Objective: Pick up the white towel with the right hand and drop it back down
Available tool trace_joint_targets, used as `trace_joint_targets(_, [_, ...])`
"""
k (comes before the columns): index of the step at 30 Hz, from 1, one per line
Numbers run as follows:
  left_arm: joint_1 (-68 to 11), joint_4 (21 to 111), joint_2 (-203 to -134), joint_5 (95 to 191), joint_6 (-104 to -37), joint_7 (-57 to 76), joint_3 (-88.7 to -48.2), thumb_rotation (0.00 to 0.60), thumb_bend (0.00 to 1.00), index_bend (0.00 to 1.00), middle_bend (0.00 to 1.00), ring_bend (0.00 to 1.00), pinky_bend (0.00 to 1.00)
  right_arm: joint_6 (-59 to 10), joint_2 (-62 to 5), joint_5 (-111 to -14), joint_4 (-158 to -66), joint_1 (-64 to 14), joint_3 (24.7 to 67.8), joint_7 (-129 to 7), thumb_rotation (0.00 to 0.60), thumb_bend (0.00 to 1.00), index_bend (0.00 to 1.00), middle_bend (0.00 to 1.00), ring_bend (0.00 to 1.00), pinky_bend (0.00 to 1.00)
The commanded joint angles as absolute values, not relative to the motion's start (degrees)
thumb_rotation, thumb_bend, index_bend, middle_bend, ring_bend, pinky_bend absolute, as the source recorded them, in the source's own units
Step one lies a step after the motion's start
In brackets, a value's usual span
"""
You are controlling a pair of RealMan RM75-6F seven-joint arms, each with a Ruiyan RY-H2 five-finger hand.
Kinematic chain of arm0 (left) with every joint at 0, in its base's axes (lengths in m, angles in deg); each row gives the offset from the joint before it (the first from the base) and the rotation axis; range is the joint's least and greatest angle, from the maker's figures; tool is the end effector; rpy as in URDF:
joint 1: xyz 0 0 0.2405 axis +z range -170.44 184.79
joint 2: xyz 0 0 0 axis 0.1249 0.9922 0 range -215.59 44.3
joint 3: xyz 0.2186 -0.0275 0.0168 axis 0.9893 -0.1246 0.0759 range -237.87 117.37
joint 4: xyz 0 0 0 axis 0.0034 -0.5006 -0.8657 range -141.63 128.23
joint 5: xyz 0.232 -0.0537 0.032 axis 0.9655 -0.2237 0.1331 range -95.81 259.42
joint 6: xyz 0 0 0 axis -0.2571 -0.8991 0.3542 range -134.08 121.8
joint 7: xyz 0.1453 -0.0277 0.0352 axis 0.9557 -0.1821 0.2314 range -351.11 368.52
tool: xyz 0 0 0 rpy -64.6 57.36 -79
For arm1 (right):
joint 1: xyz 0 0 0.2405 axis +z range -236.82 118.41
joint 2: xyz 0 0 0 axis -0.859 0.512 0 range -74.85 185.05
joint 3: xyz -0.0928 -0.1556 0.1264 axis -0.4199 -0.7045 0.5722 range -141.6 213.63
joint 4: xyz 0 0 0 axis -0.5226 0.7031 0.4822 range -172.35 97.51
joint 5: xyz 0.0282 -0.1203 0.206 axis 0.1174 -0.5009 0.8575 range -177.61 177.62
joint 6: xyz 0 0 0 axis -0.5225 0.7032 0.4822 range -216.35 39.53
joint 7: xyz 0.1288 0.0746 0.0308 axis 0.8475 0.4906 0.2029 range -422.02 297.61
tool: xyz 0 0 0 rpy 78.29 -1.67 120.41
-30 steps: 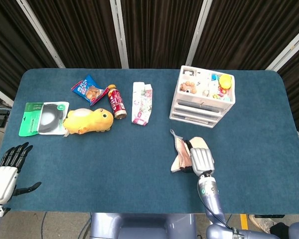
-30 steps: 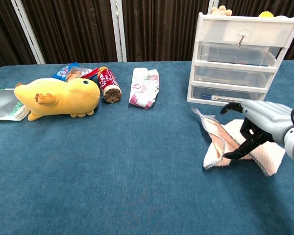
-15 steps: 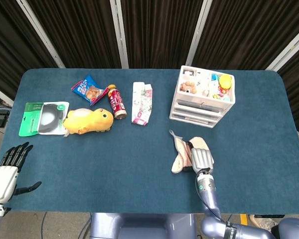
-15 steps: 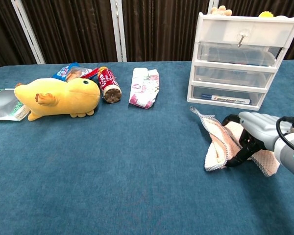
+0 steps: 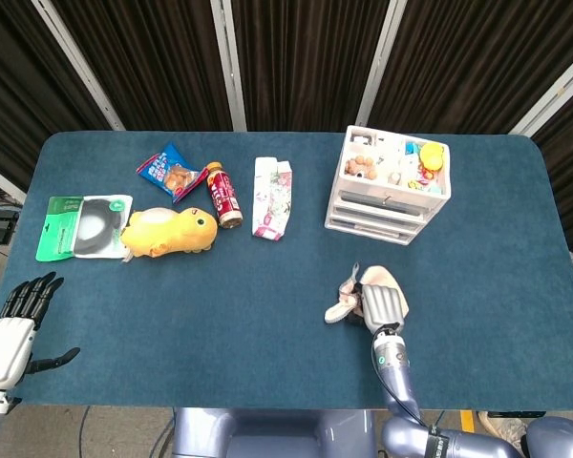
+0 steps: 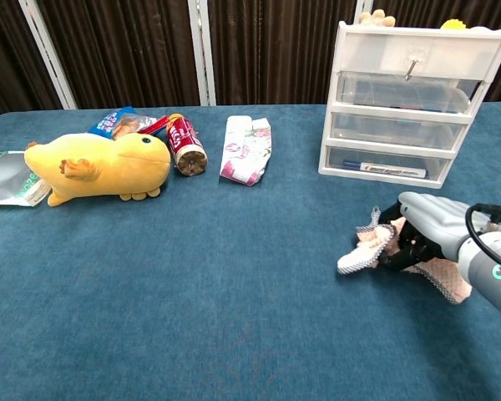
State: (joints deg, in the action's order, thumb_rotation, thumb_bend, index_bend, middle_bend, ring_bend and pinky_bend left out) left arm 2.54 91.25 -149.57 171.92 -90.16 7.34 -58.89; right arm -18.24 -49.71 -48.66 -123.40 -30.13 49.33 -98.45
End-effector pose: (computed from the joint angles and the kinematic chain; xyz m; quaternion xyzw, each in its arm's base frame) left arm -0.2668 0.1673 0.0909 -0.6101 -0.4338 -0.4053 0.5247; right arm -0.1447 -0.2749 -0.0889 0.6128 -0.5164 0.3096 0.5117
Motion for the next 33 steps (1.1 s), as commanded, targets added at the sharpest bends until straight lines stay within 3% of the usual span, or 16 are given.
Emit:
trace_joint_targets(1, [2.55,91.24,-149.57,171.79,-90.18,7.29,-58.96,0.6,0.0,0.0,0.0,0.0,0.0,-17.88,-49.23,-50.11,-124.37,-30.48,48.96,-97.03,0.6,0.48,0.58,0.93,0.92,1.0])
trace_joint_targets(9, [2.59,91.12,-149.6,172.2,-90.44,7.17,-58.89,0.6,0.0,0.0,0.0,0.0,0.0,-12.34,-45.81,-62.2,-127.72,-32.51,48.27,-88.43,0.6,0.5,0.6,0.93,0.92,1.0])
trace_joint_targets(17, [2.67,91.06,-149.88,172.57,-90.76,7.61,-58.83,0.6,0.0,0.0,0.0,0.0,0.0,-2.87,-43.37,-79.21,-122.02,-34.41,46.8,-76.12,0.6,0.51,0.6,0.93,0.92,1.0])
trace_joint_targets(25, [2.7,90.99,-150.23,172.41,-90.89,8.21,-58.98,0.6,0.0,0.0,0.0,0.0,0.0,1.15,-42.1,-84.42,-117.71,-34.87,47.87,-70.62,0.6,0.51,0.6,0.93,0.92,1.0])
trace_joint_targets(33, [2.72,91.1,-150.4,172.18,-90.84,8.61,-59.04,0.6,0.0,0.0,0.0,0.0,0.0,0.0,-41.22,-84.06,-116.34,-34.01,49.87,-69.96,0.6,0.51,0.6,0.93,0.92,1.0])
